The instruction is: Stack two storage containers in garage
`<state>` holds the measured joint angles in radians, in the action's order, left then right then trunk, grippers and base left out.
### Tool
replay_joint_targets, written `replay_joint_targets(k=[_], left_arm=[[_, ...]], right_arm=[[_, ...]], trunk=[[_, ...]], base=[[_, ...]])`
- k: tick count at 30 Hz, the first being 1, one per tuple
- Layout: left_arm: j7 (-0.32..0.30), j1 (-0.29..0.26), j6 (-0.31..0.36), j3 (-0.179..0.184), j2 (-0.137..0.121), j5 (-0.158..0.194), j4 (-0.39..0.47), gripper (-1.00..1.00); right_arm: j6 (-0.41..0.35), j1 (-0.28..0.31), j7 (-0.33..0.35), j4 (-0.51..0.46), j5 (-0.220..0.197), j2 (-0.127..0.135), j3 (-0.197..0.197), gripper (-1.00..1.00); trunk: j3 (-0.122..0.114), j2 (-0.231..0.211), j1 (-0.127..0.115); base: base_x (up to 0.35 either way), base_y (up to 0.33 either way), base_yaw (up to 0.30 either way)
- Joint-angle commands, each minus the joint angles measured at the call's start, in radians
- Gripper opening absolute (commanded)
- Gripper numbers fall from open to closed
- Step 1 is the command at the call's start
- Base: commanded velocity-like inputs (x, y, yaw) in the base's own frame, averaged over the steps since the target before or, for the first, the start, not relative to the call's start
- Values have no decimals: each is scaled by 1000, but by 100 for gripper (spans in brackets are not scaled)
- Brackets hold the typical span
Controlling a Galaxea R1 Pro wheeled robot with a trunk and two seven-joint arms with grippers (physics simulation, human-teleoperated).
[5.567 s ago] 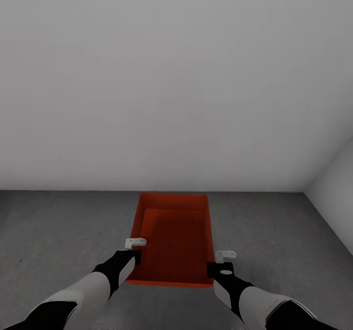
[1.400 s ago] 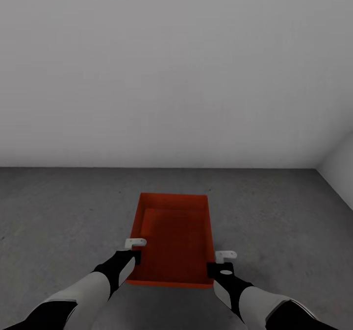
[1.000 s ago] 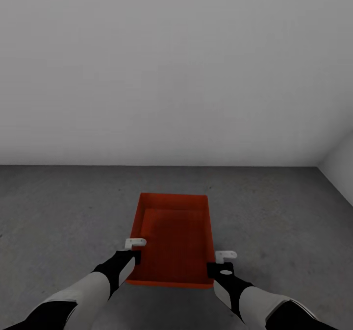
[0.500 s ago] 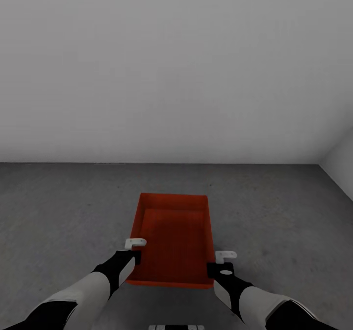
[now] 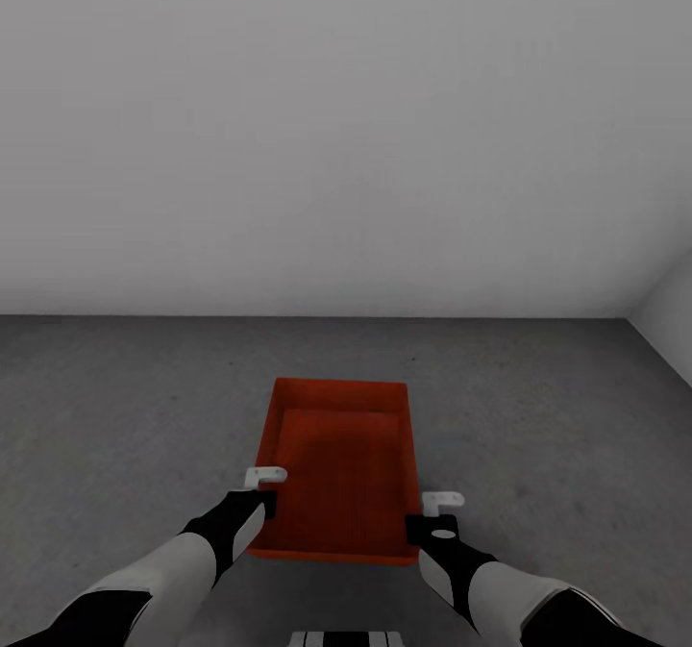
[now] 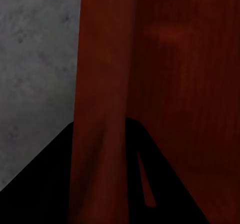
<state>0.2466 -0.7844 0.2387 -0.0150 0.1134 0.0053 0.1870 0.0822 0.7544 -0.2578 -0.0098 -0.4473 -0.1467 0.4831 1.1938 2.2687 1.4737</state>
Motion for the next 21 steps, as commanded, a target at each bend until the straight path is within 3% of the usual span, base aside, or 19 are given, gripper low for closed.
replay_joint_targets(k=[1, 21], left_arm=[[2, 1, 2, 26, 2, 37, -14, -100], [2, 1, 1, 26, 2, 36, -14, -100]], right_arm=[[5, 2, -5, -19, -5, -1, 5, -100], [14, 1, -4, -19, -4, 7, 5, -100]], trunk=[[1, 0, 0], [1, 0, 0]], base=[[0, 0, 0], [0, 0, 0]])
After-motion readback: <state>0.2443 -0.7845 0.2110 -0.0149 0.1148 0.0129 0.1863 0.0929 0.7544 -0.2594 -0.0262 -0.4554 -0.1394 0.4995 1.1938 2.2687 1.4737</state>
